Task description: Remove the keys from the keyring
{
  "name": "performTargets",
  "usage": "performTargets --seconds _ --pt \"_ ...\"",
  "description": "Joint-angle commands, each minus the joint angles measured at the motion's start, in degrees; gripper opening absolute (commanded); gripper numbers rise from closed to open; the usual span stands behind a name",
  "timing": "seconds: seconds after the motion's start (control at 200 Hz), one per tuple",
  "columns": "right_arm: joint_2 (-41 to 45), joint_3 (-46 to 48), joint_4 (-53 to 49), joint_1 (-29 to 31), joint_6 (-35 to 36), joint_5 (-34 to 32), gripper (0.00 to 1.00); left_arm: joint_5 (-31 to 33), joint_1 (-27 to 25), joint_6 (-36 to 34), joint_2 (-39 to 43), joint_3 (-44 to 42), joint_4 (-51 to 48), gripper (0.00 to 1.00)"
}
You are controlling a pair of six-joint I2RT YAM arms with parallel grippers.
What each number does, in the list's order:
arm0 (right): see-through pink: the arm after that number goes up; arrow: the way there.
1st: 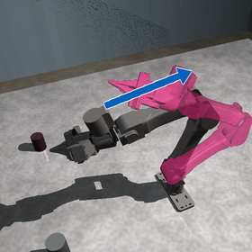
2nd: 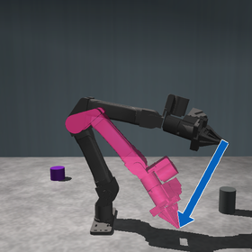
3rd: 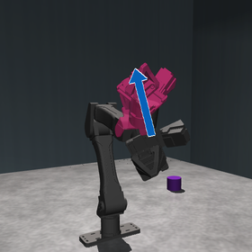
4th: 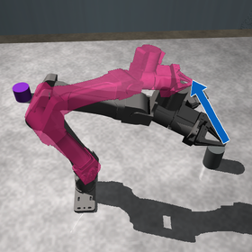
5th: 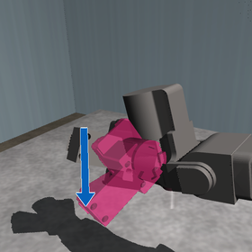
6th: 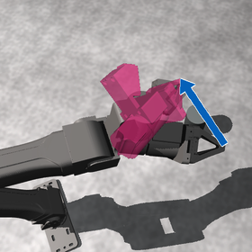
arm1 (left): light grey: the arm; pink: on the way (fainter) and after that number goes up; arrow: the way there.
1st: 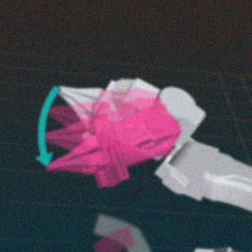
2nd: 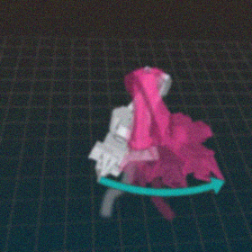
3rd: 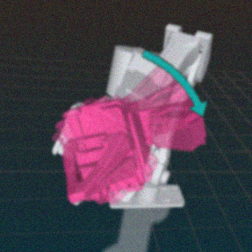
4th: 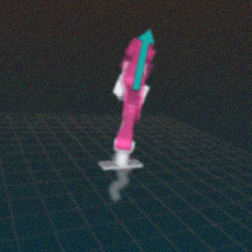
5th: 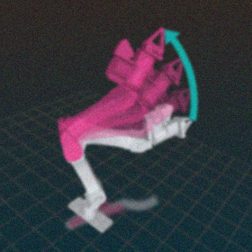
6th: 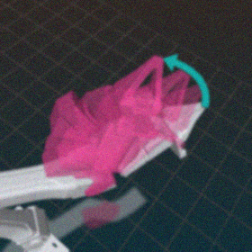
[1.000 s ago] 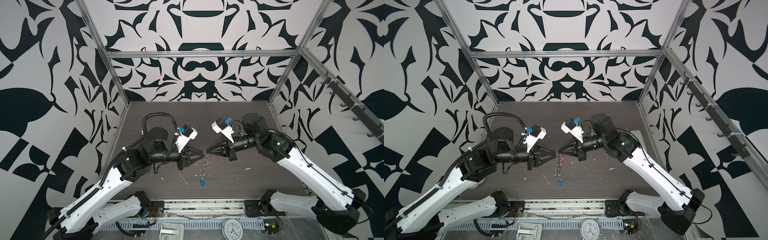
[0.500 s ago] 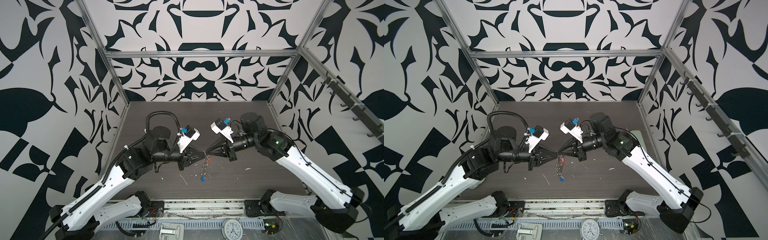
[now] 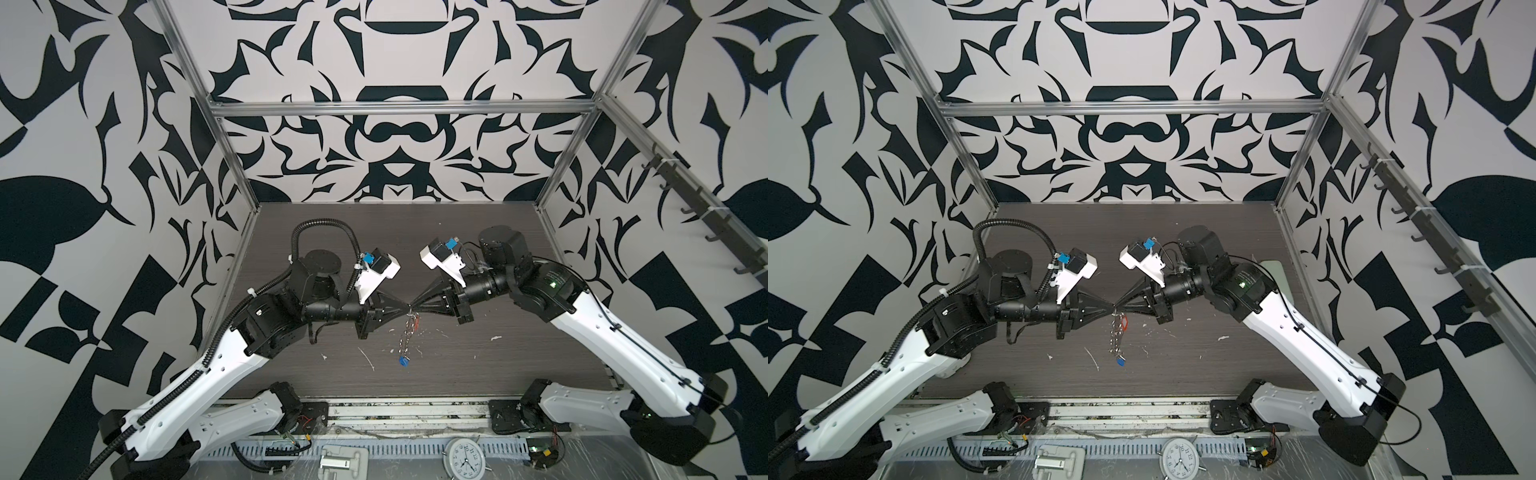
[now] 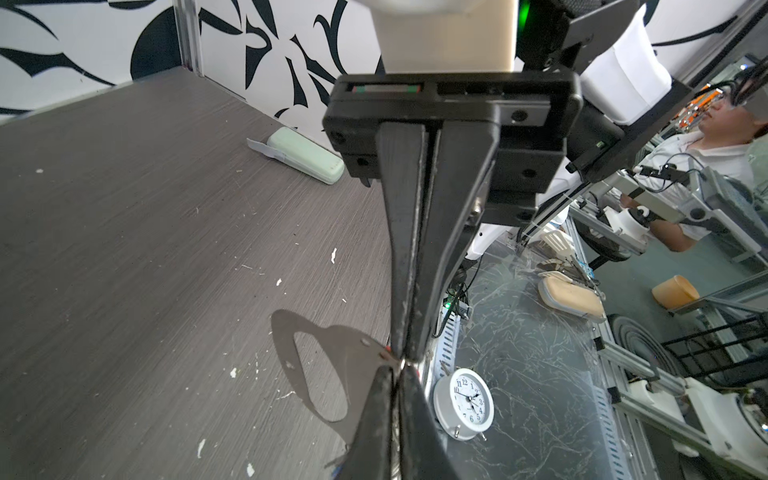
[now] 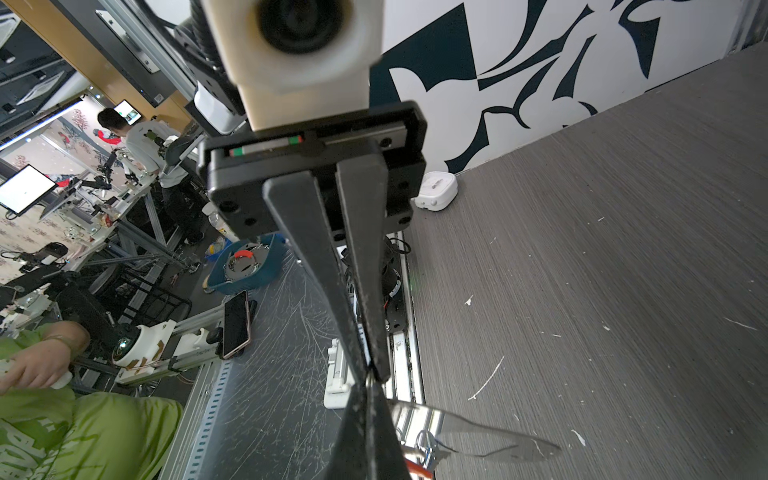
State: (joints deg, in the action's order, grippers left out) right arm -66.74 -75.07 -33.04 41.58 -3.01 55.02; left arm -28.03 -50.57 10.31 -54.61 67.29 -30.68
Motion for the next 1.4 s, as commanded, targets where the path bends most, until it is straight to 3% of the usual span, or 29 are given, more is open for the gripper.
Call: performTargets --seconds 0.0,0.11,0.18,0.31,0.455,0.605,0.77,1.185,1.395 --pt "-0.14 -2.95 2.80 -0.10 -0.41 0.74 0.00 -0.57 0.12 -0.30 0.03 1.18 0.65 0.01" --pt "-0.08 -2.52 4.70 -0.12 -2.02 0.40 0.00 1.58 0.13 1.52 0.64 0.14 3.39 0.00" --pt "1.36 -0.70 8.67 -0.10 -4.42 -3.19 0.00 4.32 0.12 3.34 2.21 -2.36 7.83 0.00" --pt "6.09 4.48 17.29 0.09 -6.49 -11.42 0.35 9.90 0.12 6.33 6.25 -7.92 16.52 0.00" --pt "11.67 13.04 30.80 0.12 -9.31 -15.39 0.49 10.81 0.12 7.02 9.17 -11.76 23.59 0.00" --pt "14.24 21.84 43.08 0.08 -11.87 -16.84 0.52 9.70 0.12 7.43 11.65 -15.59 30.71 0.00" --pt "14.17 25.64 50.14 0.34 -14.39 -16.07 0.54 9.56 0.12 7.44 12.28 -16.37 32.83 0.00" --pt "11.81 25.22 52.02 2.84 -14.66 -12.76 0.54 10.19 0.14 8.63 11.98 -17.55 36.65 0.00" --pt "11.69 24.88 50.87 3.39 -13.71 -13.49 0.41 11.71 0.16 8.83 12.75 -17.76 36.72 0.00"
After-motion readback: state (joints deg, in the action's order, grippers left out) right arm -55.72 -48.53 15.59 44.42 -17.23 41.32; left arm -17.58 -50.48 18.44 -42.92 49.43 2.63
